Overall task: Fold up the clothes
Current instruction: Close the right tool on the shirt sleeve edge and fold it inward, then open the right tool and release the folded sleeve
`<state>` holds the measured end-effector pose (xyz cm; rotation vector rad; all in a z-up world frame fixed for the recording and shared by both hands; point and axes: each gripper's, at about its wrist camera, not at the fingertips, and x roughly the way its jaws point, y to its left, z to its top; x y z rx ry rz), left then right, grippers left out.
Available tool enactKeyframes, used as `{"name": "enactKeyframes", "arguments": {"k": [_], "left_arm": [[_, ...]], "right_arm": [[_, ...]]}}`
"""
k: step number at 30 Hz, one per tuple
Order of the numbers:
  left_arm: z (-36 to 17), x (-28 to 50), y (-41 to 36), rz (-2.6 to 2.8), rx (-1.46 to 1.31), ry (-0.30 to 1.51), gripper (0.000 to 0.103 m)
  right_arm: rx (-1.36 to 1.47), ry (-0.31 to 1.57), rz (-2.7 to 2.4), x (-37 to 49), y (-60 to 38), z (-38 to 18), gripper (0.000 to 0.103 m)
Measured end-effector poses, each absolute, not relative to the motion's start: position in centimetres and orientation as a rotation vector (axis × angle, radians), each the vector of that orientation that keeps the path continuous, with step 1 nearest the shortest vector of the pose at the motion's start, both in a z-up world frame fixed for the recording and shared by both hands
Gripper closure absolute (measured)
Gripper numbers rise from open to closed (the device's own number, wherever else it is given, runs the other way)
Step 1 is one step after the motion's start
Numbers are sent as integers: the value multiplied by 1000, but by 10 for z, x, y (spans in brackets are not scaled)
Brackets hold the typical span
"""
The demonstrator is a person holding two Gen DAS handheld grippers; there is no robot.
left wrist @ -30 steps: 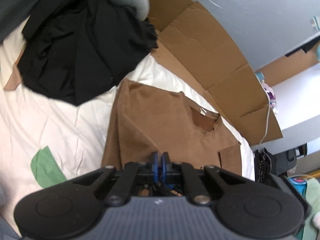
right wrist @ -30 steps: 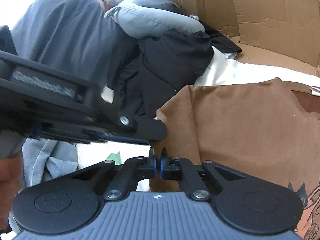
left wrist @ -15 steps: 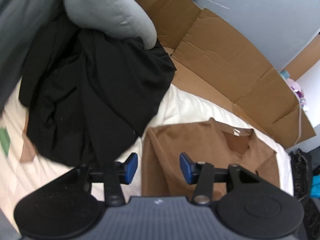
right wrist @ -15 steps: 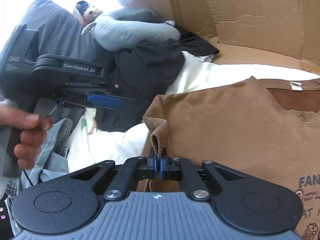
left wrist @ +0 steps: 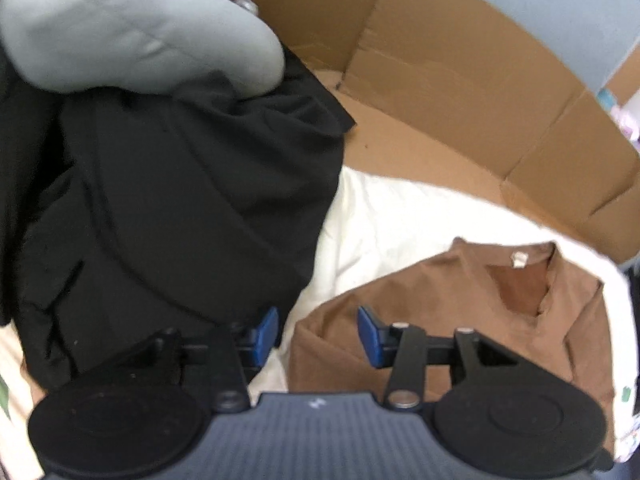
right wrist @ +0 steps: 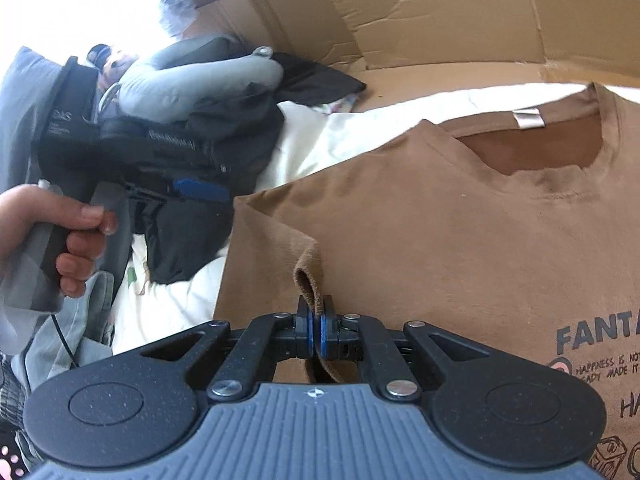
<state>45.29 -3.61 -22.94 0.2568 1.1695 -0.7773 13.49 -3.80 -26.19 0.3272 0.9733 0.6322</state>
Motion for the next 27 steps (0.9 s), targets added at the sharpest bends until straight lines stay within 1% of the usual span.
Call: {"name": "enactKeyframes", "arguments": {"k": [5,6,7,8,10,11,13,17,19,20,22,24,25,26,27], "left_arm": [[-246,455,-54,-722,346,1203,67],[-249,456,-57,-711,357,1209,70],[-251,456,-60,-700,368,1214,75],[-254,457,-63,-689,378,1220,77],[-257,460,-68,-663,391,1222,84],[-259,461,-70,-647,392,1225,84],[-260,463,-74,-625,392,1228,89],[-259,463,-80,-611,395,1236,90],[-255,464,-79,-607,359,1241,89],[-252,464,-77,-614,345,1241,88],[-246,461,-77,-634,355,1234,80],[-247,457,-78,-654,389,1238,79],[-250,455,-79,-656,408,1240,79],[-252,452,-79,-658,427,1242,79],[-254,450,-80,-660,446,1243,79]], "right_arm": [[355,987,627,144,-47,-271,101],[359,990,626,146,-49,-273,101],[368,998,621,148,-52,-276,102],[379,1008,612,151,-55,-279,102],[401,1028,595,155,-59,-286,102],[407,1036,590,155,-61,-288,102],[419,1053,580,157,-63,-293,102],[416,1036,614,157,-65,-290,95],[432,1038,605,159,-67,-290,75],[447,1039,591,161,-69,-291,72],[469,1049,570,165,-72,-294,72],[479,1055,558,168,-72,-297,72],[477,1055,554,169,-71,-298,73],[474,1057,553,170,-70,-299,88],[465,1061,552,170,-69,-300,101]]}}
